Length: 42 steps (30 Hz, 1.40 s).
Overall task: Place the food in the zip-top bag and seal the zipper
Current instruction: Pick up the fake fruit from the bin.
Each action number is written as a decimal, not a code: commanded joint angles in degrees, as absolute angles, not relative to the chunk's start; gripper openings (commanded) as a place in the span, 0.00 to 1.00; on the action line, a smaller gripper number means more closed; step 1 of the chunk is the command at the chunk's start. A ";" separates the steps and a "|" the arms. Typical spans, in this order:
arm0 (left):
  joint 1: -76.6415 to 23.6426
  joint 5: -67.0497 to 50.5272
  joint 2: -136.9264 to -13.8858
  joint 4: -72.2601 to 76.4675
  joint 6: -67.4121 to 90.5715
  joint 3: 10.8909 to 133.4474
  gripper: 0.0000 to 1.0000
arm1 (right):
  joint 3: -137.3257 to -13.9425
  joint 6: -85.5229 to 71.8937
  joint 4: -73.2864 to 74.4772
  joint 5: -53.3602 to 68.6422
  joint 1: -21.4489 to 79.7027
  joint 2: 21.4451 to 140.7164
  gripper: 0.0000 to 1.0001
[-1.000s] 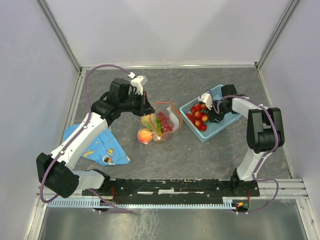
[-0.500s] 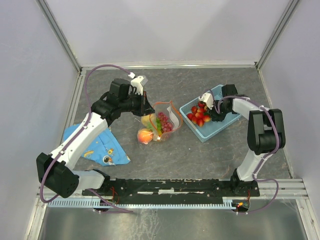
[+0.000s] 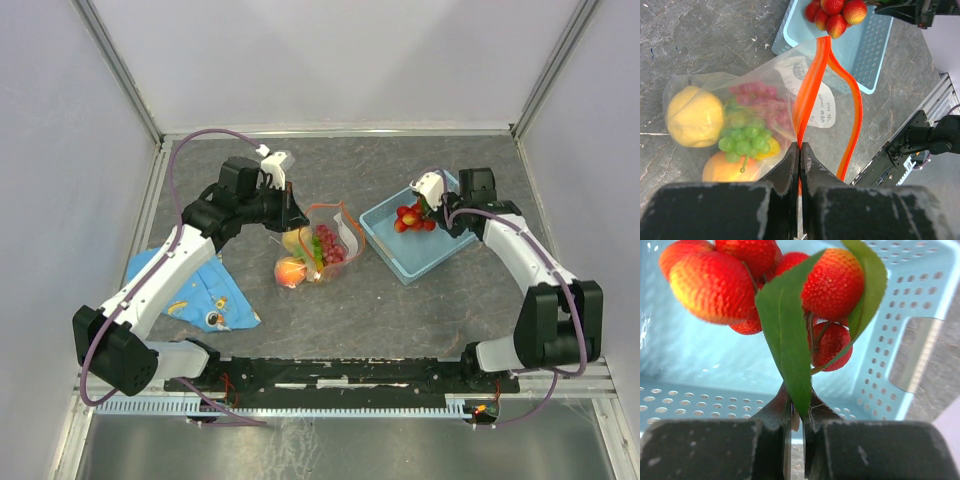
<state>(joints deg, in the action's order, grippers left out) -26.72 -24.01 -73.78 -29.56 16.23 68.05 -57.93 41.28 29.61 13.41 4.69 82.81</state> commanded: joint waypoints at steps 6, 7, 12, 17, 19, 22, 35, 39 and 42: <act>-26.43 -24.48 -73.03 -26.81 18.45 68.21 0.03 | -56.16 36.97 27.23 4.55 10.34 69.87 0.02; -26.43 -24.56 -73.08 -26.87 18.42 68.20 0.03 | -55.95 36.79 27.05 3.90 11.05 68.93 0.02; -26.43 -24.86 -73.30 -26.85 18.46 68.20 0.03 | -55.21 35.95 26.33 3.19 13.27 66.93 0.02; -26.45 -24.90 -73.30 -26.82 18.45 68.20 0.03 | -54.52 31.99 25.54 2.81 14.02 70.11 0.02; -26.45 -24.87 -73.30 -26.88 18.37 68.20 0.03 | -54.71 29.22 25.58 1.80 14.43 71.68 0.02; -26.40 -24.87 -73.39 -26.85 18.37 68.20 0.03 | -54.57 27.28 25.03 0.47 14.90 71.00 0.02; -26.45 -25.30 -73.73 -26.82 18.46 68.25 0.03 | -57.69 29.07 28.24 4.81 19.09 56.67 0.02; -26.39 -25.40 -73.83 -26.82 18.45 68.20 0.03 | -59.40 29.18 28.48 6.54 22.64 54.04 0.02; -26.42 -25.31 -73.85 -26.82 18.45 68.18 0.03 | -60.93 29.14 28.25 9.07 26.10 52.47 0.02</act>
<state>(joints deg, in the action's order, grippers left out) -26.70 -24.12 -73.89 -29.45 16.23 68.05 -56.49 29.32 30.76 5.10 22.81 55.13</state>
